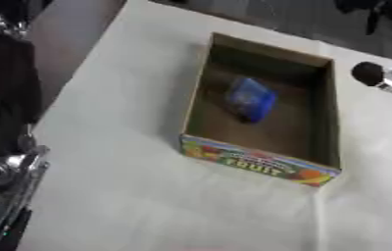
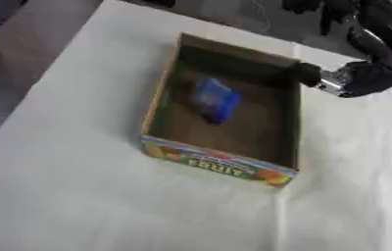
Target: Pick up objects on the table and place them in the box.
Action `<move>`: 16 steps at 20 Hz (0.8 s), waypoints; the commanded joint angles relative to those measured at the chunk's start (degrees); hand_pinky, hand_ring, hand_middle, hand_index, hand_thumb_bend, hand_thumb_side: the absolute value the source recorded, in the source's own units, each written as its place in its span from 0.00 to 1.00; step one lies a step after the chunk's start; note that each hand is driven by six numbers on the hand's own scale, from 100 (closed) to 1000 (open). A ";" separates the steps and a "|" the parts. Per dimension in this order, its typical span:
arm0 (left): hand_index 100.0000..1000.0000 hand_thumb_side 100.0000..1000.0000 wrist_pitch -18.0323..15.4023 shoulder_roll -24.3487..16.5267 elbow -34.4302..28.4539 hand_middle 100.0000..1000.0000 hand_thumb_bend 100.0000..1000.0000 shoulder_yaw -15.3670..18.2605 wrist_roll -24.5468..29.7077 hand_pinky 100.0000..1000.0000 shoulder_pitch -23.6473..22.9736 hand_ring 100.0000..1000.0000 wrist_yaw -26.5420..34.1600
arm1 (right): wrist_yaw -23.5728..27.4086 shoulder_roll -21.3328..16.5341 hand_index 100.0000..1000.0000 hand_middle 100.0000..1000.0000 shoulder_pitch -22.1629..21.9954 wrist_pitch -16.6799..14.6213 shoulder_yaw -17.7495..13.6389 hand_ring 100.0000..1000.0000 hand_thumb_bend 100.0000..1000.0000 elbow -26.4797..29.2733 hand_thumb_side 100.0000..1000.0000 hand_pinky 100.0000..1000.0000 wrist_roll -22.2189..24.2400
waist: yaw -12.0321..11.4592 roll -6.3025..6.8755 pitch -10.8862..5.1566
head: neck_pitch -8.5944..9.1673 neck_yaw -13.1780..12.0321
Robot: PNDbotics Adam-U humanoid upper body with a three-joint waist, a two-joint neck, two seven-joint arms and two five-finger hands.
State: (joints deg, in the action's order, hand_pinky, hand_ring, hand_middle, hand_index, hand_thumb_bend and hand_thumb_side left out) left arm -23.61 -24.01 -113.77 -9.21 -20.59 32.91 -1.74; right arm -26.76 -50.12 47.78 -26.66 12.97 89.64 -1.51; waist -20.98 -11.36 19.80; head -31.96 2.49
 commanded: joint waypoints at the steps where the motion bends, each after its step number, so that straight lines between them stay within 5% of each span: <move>1: 0.85 0.80 -0.11 -0.56 -0.83 0.93 0.36 0.21 0.05 0.90 0.55 0.71 0.23 | 1.56 -2.53 0.88 0.81 1.13 0.25 -1.36 0.72 0.49 0.51 1.00 0.38 0.45 | 0.22 0.46 -1.08 | 0.86 -0.59; 13: 0.85 0.80 -0.04 -1.34 -0.83 0.93 0.36 0.45 -0.11 0.90 -0.54 0.71 -0.04 | 3.59 -5.46 0.85 0.77 -4.41 1.59 -3.63 0.69 0.47 4.59 1.00 0.34 -1.07 | 2.58 0.98 -1.44 | 0.81 -1.31; 14: 0.85 0.80 0.00 -1.49 -0.83 0.93 0.36 0.50 -0.17 0.90 -0.94 0.71 -0.06 | 4.00 -5.50 0.85 0.77 -5.26 1.74 -3.83 0.69 0.66 5.43 1.00 0.34 -1.53 | 3.21 1.17 -1.62 | 0.70 -1.33; 15: 0.85 0.80 0.06 -1.68 -0.83 0.93 0.36 0.60 -0.23 0.90 -1.50 0.71 -0.08 | 4.69 -5.49 0.82 0.73 -6.40 1.95 -4.06 0.66 0.40 6.64 1.00 0.30 -2.17 | 4.06 1.48 -1.88 | 0.53 -1.41; 16: 0.85 0.80 0.14 -1.87 -0.83 0.93 0.36 0.77 -0.34 0.90 -2.09 0.71 -0.22 | 5.61 -5.59 0.82 0.73 -7.81 2.38 -4.34 0.65 0.40 8.30 1.00 0.28 -2.94 | 4.86 1.78 -2.11 | 0.37 -1.58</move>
